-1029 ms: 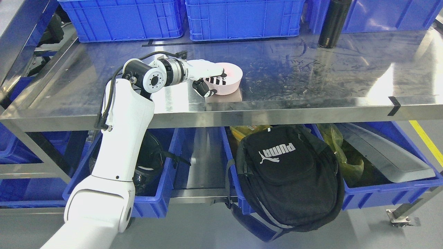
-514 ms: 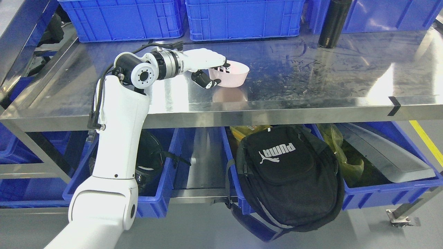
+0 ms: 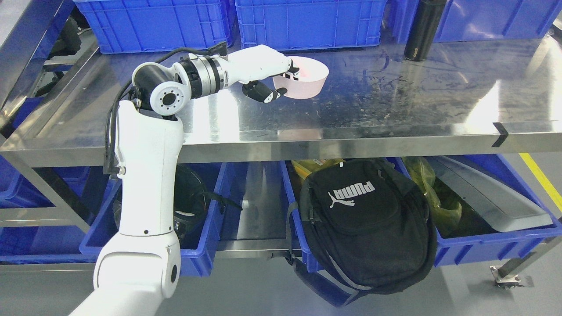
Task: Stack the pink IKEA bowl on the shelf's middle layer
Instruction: 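Lift the pink bowl off the table with the left hand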
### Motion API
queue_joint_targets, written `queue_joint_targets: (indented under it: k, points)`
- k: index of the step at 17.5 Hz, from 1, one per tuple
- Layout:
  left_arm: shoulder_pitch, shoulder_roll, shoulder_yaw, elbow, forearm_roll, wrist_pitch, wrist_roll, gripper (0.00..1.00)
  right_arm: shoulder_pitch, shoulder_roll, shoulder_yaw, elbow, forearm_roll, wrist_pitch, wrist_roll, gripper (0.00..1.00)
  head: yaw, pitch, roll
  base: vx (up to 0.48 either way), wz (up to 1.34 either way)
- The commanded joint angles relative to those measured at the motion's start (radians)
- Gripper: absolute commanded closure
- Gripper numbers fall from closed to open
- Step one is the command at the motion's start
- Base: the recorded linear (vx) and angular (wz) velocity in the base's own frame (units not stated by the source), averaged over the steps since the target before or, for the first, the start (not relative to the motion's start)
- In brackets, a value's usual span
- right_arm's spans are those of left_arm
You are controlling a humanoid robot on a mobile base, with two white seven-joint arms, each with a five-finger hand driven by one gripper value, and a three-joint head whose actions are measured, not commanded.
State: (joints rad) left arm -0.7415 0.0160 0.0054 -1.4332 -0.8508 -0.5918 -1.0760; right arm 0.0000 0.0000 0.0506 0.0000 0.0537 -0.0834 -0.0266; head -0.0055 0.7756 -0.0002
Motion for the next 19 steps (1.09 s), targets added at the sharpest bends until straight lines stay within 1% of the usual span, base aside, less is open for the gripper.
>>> queue_joint_targets:
  k: [1, 5, 9, 16, 19]
  points:
    - [0.079, 0.001, 0.045, -0.148, 0.077, -0.061, -0.001, 0.98, 0.023, -0.017, 0.000, -0.017, 0.000, 0.001, 0.001, 0.00, 0.0000, 0.000, 0.000, 0.000, 0.00]
    - [0.097, 0.001, 0.045, -0.148, 0.116, -0.105, 0.001, 0.98, 0.023, -0.017, 0.000, -0.017, 0.000, 0.001, 0.001, 0.00, 0.0000, 0.000, 0.000, 0.002, 0.02]
    - [0.097, 0.001, 0.045, -0.153, 0.118, -0.108, 0.004, 0.98, 0.023, -0.017, 0.000, -0.017, 0.000, 0.001, 0.001, 0.00, 0.0000, 0.000, 0.000, 0.004, 0.11]
    - [0.097, 0.001, 0.041, -0.158, 0.116, -0.109, 0.005, 0.98, 0.023, -0.017, 0.000, -0.017, 0.000, 0.001, 0.001, 0.00, 0.0000, 0.000, 0.000, -0.036, 0.70]
    - [0.097, 0.001, 0.041, -0.158, 0.115, -0.108, 0.005, 0.98, 0.023, -0.017, 0.000, -0.017, 0.000, 0.001, 0.001, 0.00, 0.0000, 0.000, 0.000, -0.031, 0.43]
